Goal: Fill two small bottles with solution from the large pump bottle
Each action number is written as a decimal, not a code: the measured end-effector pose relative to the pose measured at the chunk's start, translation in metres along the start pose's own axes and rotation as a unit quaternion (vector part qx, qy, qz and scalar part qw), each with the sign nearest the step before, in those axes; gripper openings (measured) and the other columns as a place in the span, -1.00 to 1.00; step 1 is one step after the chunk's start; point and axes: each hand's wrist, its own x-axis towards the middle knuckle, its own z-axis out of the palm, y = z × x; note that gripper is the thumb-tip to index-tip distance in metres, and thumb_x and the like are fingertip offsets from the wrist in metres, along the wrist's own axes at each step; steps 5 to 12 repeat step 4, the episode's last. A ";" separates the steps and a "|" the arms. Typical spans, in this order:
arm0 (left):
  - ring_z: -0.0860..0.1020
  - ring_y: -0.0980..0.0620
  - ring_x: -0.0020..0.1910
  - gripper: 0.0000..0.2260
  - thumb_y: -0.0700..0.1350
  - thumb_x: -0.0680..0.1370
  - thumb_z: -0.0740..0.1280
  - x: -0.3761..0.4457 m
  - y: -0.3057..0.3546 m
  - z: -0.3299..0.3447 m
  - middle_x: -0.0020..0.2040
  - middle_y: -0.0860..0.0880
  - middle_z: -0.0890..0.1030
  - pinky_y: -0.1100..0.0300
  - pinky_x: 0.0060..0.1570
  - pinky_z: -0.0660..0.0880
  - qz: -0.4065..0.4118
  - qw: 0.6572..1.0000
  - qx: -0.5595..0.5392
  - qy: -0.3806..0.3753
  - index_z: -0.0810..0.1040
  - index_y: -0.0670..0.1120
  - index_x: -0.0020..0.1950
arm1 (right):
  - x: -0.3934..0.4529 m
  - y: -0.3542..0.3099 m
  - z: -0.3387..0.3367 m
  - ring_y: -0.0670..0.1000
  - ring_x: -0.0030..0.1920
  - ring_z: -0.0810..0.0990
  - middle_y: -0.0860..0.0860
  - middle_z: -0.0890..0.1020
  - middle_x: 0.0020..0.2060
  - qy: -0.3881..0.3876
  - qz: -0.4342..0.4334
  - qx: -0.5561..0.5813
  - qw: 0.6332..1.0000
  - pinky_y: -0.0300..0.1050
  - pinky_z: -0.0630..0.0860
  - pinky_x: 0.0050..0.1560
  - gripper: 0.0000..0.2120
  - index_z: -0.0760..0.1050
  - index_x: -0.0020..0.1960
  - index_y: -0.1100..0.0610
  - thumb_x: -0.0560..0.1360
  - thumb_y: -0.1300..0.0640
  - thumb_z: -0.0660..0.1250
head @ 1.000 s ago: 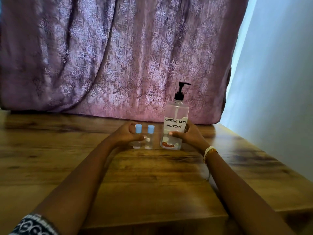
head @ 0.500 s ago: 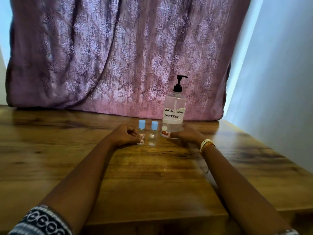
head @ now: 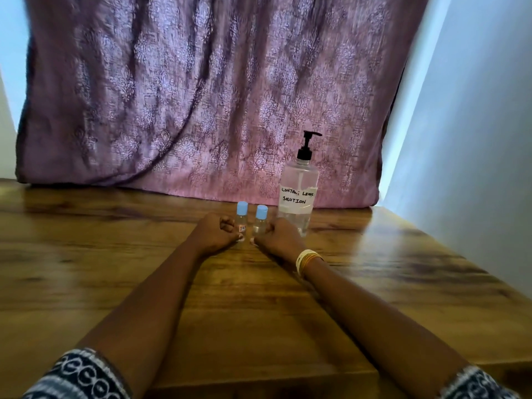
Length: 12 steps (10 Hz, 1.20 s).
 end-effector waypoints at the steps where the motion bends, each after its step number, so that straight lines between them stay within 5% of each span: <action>1: 0.64 0.01 -0.08 -0.84 -0.19 0.41 0.47 0.009 -0.003 0.006 -0.09 -0.08 0.70 0.26 -0.20 0.48 0.007 0.999 0.013 0.043 0.65 -0.14 -0.03 | 0.022 0.001 0.011 0.05 -0.34 0.54 -0.03 0.50 -0.47 0.036 -0.008 -0.028 0.999 -0.01 0.54 -0.26 -0.64 0.35 -0.48 0.03 0.38 0.09 0.47; 4: 0.58 -0.09 0.13 -0.61 -0.10 0.45 0.44 0.016 -0.007 0.013 0.18 -0.11 0.64 0.04 0.13 0.51 -0.038 0.997 0.040 0.060 0.54 -0.10 0.27 | 0.046 0.012 0.027 0.04 -0.25 0.55 -0.04 0.55 -0.38 0.050 -0.020 -0.060 0.997 -0.20 0.38 -0.27 -0.68 0.37 -0.41 -0.03 0.40 0.09 0.46; 12: 0.58 -0.09 0.13 -0.61 -0.10 0.45 0.44 0.016 -0.007 0.013 0.18 -0.11 0.64 0.04 0.13 0.51 -0.038 0.997 0.040 0.060 0.54 -0.10 0.27 | 0.046 0.012 0.027 0.04 -0.25 0.55 -0.04 0.55 -0.38 0.050 -0.020 -0.060 0.997 -0.20 0.38 -0.27 -0.68 0.37 -0.41 -0.03 0.40 0.09 0.46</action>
